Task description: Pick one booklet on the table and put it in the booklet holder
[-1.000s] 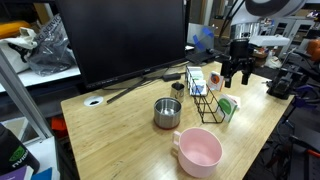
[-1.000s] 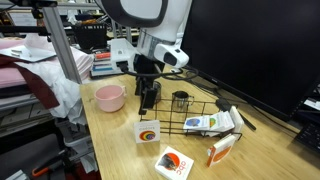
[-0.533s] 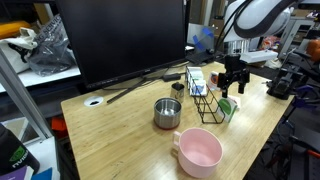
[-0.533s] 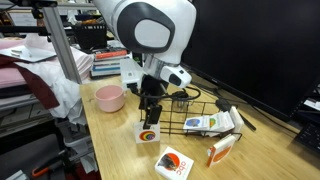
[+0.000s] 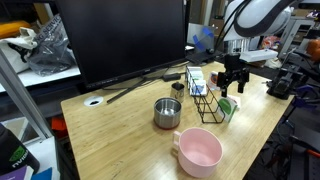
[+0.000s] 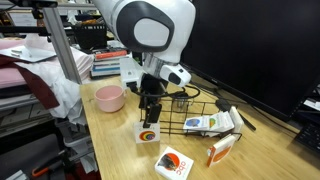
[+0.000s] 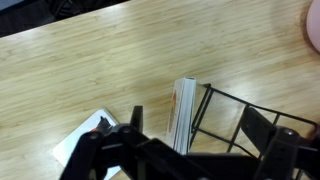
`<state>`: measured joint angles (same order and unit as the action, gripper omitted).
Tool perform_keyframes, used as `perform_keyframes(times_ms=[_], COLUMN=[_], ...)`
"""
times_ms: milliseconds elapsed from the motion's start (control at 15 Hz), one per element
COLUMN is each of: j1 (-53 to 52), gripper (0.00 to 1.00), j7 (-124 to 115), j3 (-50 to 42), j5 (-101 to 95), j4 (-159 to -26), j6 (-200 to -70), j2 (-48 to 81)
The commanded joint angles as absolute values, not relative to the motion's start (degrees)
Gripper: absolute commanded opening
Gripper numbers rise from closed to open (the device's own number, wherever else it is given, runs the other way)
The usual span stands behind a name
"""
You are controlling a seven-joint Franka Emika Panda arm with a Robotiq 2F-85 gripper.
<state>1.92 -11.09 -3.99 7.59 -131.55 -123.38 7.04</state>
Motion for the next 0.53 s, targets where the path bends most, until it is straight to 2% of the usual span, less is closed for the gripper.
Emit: perform_keyframes(times_ms=[0,467], j1=[2.5,2.6], gripper=[1.00,1.00], j7=[-9.6,-10.6], j3=[-3.7,-4.1], j5=[9.3,8.4], j4=[-131.1,-131.3], j6=[-125.9,-131.0], j2=[8.7,12.7])
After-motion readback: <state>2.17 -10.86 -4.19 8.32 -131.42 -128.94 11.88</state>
